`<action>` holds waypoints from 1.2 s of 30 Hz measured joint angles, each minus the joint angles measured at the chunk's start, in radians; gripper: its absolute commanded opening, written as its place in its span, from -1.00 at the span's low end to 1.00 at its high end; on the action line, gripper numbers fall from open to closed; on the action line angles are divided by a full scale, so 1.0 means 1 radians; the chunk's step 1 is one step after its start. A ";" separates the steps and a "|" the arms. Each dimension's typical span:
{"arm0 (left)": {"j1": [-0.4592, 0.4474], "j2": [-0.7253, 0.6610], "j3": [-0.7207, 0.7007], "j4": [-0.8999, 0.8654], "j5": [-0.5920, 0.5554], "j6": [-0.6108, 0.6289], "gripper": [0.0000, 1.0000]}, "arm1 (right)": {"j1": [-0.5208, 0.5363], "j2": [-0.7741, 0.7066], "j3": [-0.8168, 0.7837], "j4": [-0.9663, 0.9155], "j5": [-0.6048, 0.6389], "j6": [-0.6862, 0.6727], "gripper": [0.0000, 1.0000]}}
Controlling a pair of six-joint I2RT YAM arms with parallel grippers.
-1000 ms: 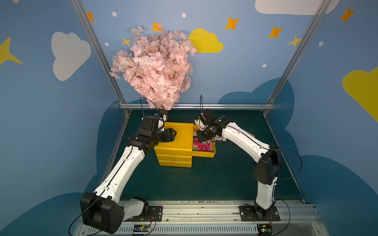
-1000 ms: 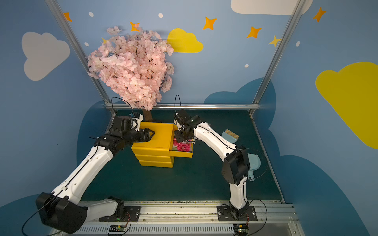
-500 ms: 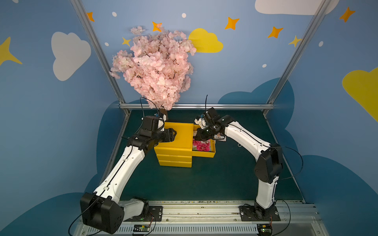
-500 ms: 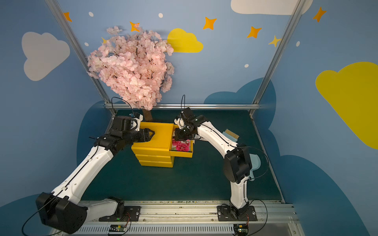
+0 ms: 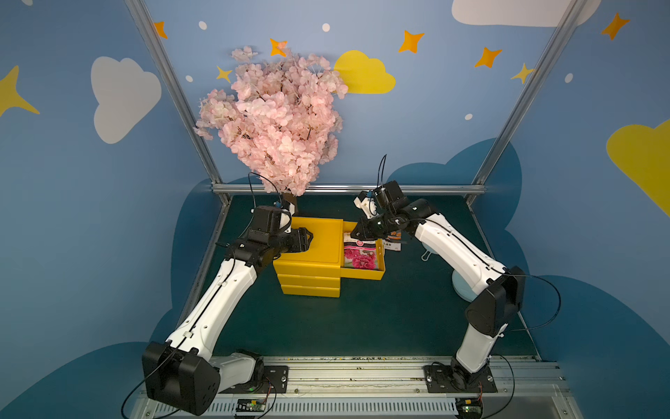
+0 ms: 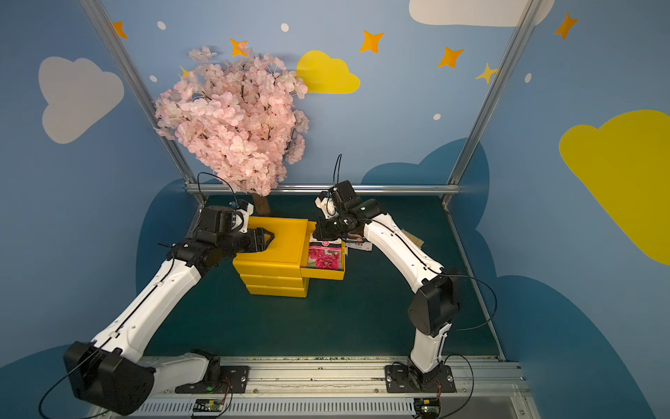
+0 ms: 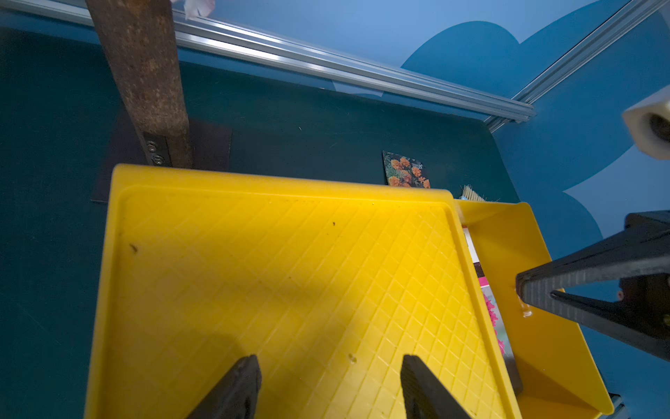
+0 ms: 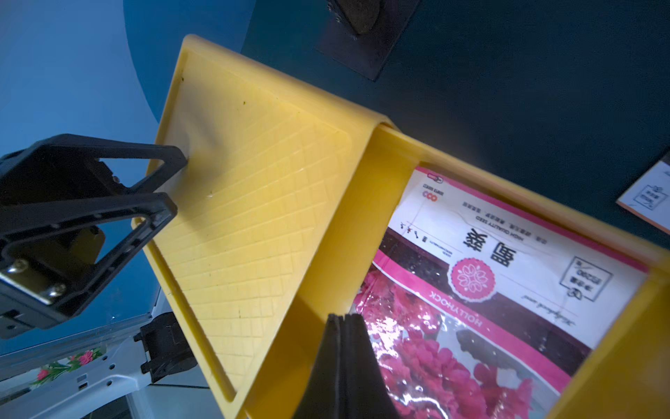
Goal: Take the seed bags out of the drawer
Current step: Adjust the seed packet in the drawer.
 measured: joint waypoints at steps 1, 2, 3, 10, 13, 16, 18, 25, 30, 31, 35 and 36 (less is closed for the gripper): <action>0.000 0.000 0.000 0.000 0.000 0.000 0.35 | 0.009 0.003 0.021 -0.026 0.031 -0.007 -1.00; 0.000 0.000 0.000 0.000 0.000 0.000 0.35 | 0.020 0.007 0.045 -0.053 0.067 -0.018 -1.00; 0.000 0.000 0.000 0.000 0.000 0.000 0.35 | 0.031 0.014 0.068 -0.080 0.104 -0.028 -1.00; 0.000 0.002 0.000 0.003 0.000 0.000 0.35 | 0.079 0.089 0.106 -0.190 0.278 -0.062 -1.00; 0.000 0.002 0.000 0.003 0.000 0.000 0.35 | 0.087 0.125 0.106 -0.219 0.326 -0.069 -1.00; 0.000 0.003 0.000 0.004 0.000 0.000 0.35 | 0.087 0.138 0.106 -0.231 0.364 -0.070 -1.00; 0.000 0.004 0.000 0.005 0.001 0.000 0.35 | 0.088 0.139 0.106 -0.237 0.389 -0.070 -1.00; 0.000 0.008 0.002 0.007 0.004 0.000 0.35 | 0.092 0.148 0.126 -0.269 0.463 -0.071 -1.00; 0.000 0.010 0.002 0.011 0.004 0.001 0.35 | 0.102 0.189 0.173 -0.297 0.510 -0.071 -1.00; 0.000 0.013 0.002 0.013 0.005 0.001 0.34 | 0.105 0.201 0.183 -0.303 0.520 -0.071 -1.00; 0.000 0.021 0.002 0.027 0.010 0.002 0.35 | 0.110 0.254 0.227 -0.335 0.553 -0.071 -1.00; 0.000 0.021 0.002 0.027 0.011 0.002 0.35 | 0.111 0.265 0.238 -0.341 0.559 -0.071 -1.00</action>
